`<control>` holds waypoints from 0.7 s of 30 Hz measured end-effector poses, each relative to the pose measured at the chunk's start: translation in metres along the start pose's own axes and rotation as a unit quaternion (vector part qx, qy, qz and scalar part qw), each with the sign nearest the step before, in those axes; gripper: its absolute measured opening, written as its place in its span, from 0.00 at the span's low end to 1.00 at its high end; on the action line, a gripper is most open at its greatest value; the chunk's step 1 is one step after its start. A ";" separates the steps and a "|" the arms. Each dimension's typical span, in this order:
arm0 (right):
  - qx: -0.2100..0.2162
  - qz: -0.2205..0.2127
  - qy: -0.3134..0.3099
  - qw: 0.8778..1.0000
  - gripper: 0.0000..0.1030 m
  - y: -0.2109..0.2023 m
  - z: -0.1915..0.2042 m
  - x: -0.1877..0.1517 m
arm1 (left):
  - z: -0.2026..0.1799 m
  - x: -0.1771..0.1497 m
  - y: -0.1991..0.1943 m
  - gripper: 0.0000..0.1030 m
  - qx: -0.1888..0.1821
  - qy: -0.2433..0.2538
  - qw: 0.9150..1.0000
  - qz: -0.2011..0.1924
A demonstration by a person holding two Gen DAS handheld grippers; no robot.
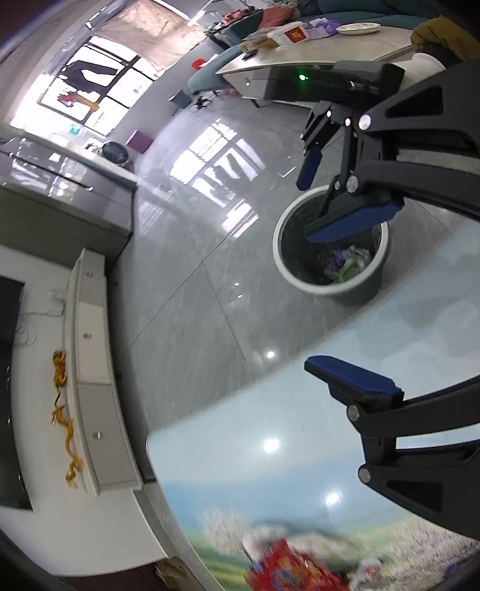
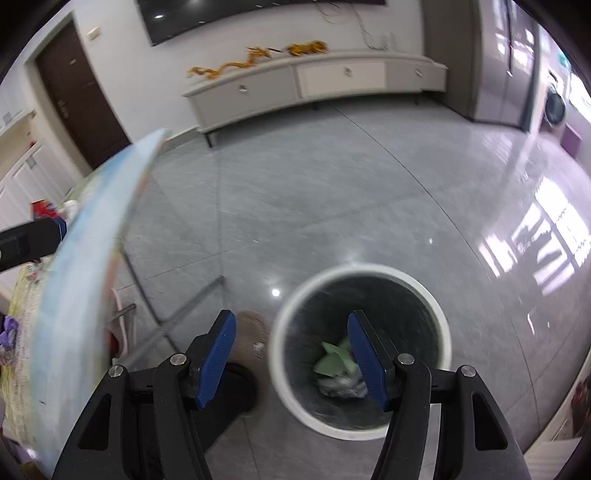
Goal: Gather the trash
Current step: 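Carry both items over the bin and open both tools to drop them, then move both tools back over the table toward the remaining trash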
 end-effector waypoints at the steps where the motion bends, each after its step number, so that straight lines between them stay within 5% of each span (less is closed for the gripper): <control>1: 0.003 -0.004 -0.008 1.000 0.59 -0.003 0.011 0.003 | 0.009 -0.001 -0.010 0.60 0.005 -0.003 1.000 -0.007; 13: 0.060 -0.024 -0.087 0.994 0.59 -0.024 0.168 0.032 | 0.153 -0.057 -0.156 0.60 0.089 -0.023 0.991 -0.102; 21: 0.115 -0.001 -0.152 0.982 0.59 -0.003 0.265 0.033 | 0.237 -0.137 -0.208 0.61 0.131 -0.072 0.985 -0.089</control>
Point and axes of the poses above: each gripper's, at about its wrist camera, not at the fingertips, and y roughly the way its jaws point, z to its left, x to its top, the point moved 6 cm from there along y, roughly the way its jaws point, and after that the axes turned 6 degrees about -z, right-handed, at the moved point
